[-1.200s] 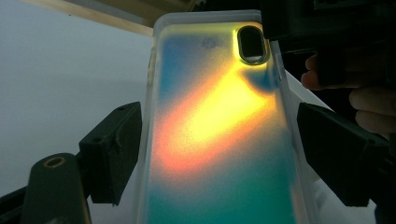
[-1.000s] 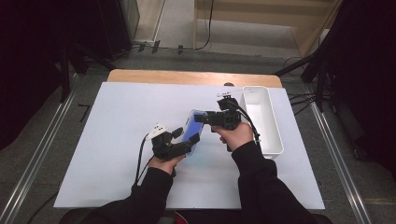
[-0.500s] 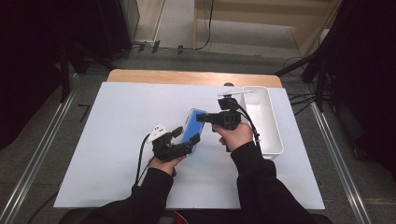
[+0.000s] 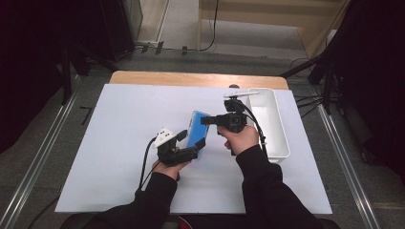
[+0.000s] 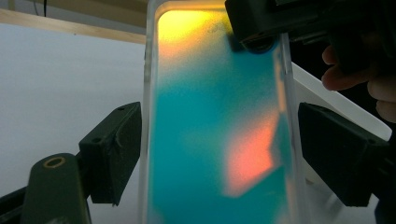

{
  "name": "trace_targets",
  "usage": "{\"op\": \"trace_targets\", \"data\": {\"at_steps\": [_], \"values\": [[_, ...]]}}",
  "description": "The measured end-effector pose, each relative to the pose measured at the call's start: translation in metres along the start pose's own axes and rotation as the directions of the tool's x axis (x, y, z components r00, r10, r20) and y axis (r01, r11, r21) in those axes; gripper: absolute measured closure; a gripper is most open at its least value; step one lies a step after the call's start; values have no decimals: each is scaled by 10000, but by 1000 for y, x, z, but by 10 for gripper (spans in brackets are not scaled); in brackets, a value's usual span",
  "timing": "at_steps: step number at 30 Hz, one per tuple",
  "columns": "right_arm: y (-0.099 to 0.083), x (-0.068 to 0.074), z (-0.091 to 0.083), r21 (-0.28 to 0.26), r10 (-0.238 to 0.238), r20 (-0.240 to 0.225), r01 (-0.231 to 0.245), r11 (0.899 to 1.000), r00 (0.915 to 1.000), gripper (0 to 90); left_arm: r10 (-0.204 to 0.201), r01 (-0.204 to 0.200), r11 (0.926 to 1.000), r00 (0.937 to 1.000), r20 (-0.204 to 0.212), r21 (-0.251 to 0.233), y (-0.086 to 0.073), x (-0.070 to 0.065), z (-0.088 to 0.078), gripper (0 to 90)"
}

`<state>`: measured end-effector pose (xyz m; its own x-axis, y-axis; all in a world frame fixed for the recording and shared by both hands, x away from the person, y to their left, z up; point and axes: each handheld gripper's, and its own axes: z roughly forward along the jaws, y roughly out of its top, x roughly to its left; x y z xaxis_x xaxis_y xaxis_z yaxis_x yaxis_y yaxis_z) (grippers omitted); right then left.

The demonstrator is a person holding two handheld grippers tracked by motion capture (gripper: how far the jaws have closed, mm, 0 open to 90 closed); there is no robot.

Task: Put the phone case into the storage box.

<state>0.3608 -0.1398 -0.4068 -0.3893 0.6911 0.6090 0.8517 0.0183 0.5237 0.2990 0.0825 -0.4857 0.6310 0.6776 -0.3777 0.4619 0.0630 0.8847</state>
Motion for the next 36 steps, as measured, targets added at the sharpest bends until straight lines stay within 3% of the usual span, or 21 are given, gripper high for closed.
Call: {"op": "trace_targets", "data": {"at_steps": [8, 16, 25, 36], "values": [[0, 0, -3, 205, 246, -141, -243, 9995, 9996, 764, 146, -146, 9999, 9999, 51, -30, 0, -1, 0, 161], [1, 1, -5, 306, 131, -262, -123, 9995, 9996, 770, 303, -301, 9995, 9994, 185, -102, 0, -2, 0, 155], [1, 5, -7, 413, -112, -354, 126, 9991, 9993, 774, 49, -62, 9990, 9995, 301, 446, 6, 0, 0, 128], [4, 4, -17, 74, -334, -222, 336, 9994, 9992, 775, 318, -352, 9956, 9987, 397, 873, 12, -3, -2, 127]]}}
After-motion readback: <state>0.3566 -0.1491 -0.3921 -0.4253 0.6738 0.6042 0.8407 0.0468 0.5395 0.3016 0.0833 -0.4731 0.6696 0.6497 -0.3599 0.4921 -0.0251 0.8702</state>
